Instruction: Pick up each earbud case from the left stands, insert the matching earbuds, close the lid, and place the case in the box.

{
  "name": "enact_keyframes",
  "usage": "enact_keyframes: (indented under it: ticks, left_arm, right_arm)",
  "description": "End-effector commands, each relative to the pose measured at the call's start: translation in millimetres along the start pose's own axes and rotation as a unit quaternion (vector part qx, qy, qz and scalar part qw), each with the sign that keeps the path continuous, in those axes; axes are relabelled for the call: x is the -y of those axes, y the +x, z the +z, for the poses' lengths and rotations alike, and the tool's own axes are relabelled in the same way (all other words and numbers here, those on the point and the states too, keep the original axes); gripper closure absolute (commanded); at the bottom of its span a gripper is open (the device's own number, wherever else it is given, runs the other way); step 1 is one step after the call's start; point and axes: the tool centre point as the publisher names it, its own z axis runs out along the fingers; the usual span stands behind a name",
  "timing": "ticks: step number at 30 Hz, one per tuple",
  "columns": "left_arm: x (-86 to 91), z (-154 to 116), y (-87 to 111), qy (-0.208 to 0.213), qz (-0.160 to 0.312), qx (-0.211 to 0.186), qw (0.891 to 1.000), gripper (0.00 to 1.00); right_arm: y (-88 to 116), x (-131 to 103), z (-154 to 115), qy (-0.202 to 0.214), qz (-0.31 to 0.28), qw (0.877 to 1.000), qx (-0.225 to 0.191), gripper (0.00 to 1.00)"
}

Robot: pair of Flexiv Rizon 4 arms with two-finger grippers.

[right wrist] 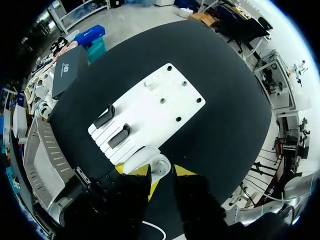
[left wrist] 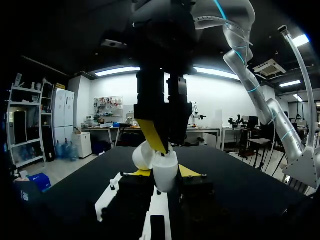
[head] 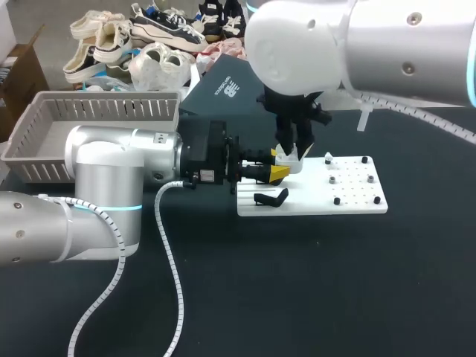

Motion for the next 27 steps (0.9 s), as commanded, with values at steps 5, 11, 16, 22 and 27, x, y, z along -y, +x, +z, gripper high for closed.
enact_keyframes:
  ticks: [5, 11, 16, 22, 27]
  left_arm:
    - [-1.7, 0, 0.3, 0.002, 0.000, 0.000, 1.000, 1.00]
    - [-1.7, 0, 0.3, 0.002, 0.000, 0.000, 1.000, 1.00]
    - [-2.9, -3, 0.3, 0.002, 0.002, -0.002, 1.000, 1.00]
    - [-3.5, -12, 1.6, -0.001, 0.006, -0.006, 1.000, 1.00]
    - [-2.7, -15, 0.4, -0.001, 0.012, -0.005, 1.000, 1.00]
  right_arm:
    - [-1, -1, -3, -0.003, 0.001, 1.000, -0.004, 0.65]
    - [-3, 10, -19, -0.035, 0.005, 0.999, -0.008, 0.65]
    - [-14, 30, -27, -0.078, -0.030, 0.996, 0.005, 0.58]
    - [-35, 44, -24, -0.091, -0.009, 0.996, 0.022, 0.60]
    - [-50, 51, -20, -0.096, 0.012, 0.994, 0.048, 0.26]
